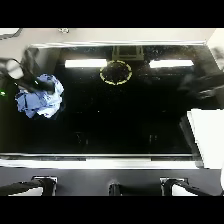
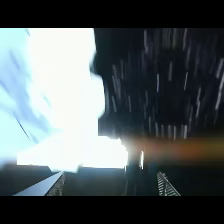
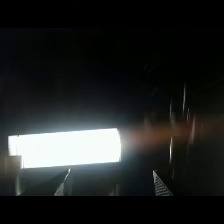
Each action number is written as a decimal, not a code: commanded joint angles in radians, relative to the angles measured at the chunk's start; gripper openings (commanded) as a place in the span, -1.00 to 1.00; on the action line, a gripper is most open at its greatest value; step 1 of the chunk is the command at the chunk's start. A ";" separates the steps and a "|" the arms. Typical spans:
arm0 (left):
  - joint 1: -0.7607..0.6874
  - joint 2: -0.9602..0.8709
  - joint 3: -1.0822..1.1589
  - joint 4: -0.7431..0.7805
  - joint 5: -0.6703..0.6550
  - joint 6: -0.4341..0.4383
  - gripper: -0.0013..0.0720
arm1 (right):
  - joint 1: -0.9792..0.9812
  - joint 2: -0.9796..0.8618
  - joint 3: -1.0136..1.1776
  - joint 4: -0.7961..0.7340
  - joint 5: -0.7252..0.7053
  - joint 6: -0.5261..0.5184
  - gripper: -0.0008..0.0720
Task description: Fold the shirts.
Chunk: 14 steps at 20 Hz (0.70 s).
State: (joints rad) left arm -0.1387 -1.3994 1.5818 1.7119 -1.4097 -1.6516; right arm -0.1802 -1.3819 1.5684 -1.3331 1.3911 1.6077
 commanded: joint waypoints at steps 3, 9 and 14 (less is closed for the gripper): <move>-0.033 0.099 -0.298 -0.097 0.079 -0.077 0.99 | 0.225 -0.079 -0.094 0.010 0.088 0.057 0.69; -0.035 0.097 -0.298 -0.097 0.068 -0.077 0.99 | 0.230 -0.078 -0.093 0.003 0.114 0.056 0.69; -0.035 0.097 -0.298 -0.097 0.068 -0.077 0.99 | 0.230 -0.078 -0.093 0.003 0.115 0.056 0.69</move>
State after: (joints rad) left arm -0.1741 -1.3041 1.2873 1.6165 -1.3437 -1.7279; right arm 0.0475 -1.4593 1.4765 -1.3312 1.5013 1.6623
